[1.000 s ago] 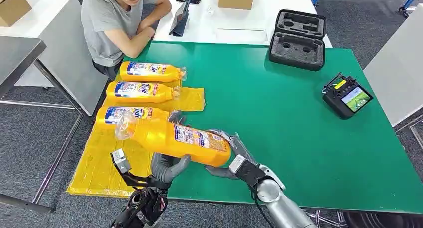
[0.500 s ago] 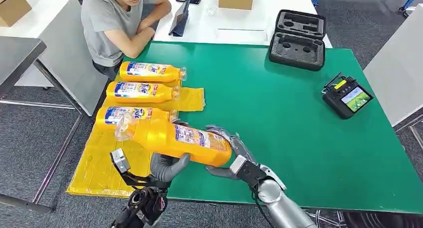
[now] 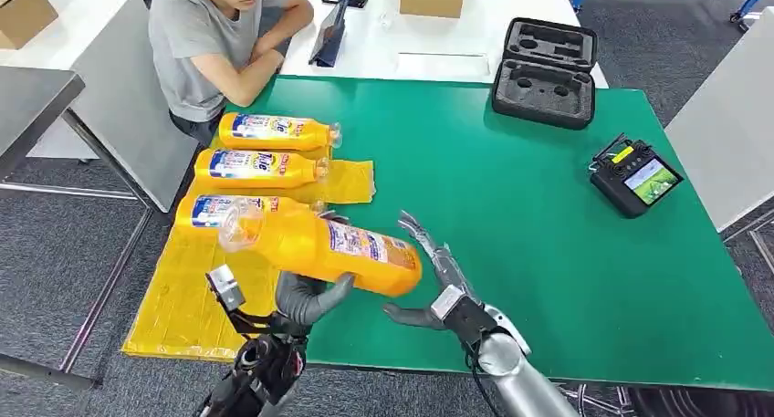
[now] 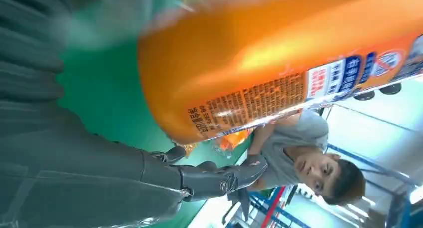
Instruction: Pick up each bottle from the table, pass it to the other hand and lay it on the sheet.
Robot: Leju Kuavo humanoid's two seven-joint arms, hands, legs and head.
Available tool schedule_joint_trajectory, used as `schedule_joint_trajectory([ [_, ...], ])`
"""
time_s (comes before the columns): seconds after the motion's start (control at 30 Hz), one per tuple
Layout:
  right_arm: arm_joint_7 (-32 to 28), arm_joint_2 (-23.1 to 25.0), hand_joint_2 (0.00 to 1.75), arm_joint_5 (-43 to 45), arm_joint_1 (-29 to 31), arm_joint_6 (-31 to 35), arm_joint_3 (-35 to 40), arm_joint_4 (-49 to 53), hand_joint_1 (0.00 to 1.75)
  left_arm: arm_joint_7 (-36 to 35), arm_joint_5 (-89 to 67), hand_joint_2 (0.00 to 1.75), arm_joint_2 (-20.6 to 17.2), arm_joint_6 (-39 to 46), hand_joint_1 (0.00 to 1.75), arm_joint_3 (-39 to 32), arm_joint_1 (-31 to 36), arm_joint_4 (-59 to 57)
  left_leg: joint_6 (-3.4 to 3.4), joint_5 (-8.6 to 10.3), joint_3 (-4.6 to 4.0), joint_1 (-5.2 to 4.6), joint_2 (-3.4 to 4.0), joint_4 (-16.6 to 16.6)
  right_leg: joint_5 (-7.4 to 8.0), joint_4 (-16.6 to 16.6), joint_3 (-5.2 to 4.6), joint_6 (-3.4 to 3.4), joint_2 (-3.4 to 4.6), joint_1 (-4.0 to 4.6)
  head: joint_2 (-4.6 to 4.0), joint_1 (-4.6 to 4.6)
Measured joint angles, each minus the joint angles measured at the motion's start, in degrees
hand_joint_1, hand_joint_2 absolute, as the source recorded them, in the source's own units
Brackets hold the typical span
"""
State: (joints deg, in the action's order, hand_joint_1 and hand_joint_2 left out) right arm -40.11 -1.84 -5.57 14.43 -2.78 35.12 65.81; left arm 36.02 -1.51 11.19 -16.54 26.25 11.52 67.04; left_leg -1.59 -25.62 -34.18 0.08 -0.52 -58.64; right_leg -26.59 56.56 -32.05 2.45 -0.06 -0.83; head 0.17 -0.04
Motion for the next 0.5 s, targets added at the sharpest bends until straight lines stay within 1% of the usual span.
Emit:
schedule_joint_trajectory([
  [0.3, 0.0, 0.9, 1.75, 0.5, -3.3, 0.7, -2.3, 2.6, 0.00, 0.0, -2.9, 1.75, -3.5, 7.3, 1.75, 2.7, 2.5, 0.0, 0.00, 0.00, -0.01, 0.00, 0.00, 0.0, 0.00, 0.0, 0.00, 0.00, 0.00, -0.01, -0.02, 0.00],
  [0.4, 0.0, 1.2, 1.75, 0.9, -4.4, 1.1, -3.3, 3.3, 0.00, 0.0, -6.3, 1.75, -5.4, 12.8, 1.75, 3.9, 3.9, 0.0, 0.00, 0.00, -0.01, 0.00, 0.00, 0.0, 0.00, 0.0, -0.02, 0.00, 0.00, -0.01, 0.00, 0.00],
  [0.5, 0.0, 1.4, 1.75, 1.1, -5.1, 1.2, -4.2, 4.0, 0.00, 0.0, -12.8, 1.75, -7.8, 21.1, 1.75, 5.9, 6.0, -1.4, 0.00, 0.01, 0.00, 0.01, 0.00, 0.0, 0.00, 0.0, -0.01, 0.00, 0.00, 0.00, 0.00, 0.02],
])
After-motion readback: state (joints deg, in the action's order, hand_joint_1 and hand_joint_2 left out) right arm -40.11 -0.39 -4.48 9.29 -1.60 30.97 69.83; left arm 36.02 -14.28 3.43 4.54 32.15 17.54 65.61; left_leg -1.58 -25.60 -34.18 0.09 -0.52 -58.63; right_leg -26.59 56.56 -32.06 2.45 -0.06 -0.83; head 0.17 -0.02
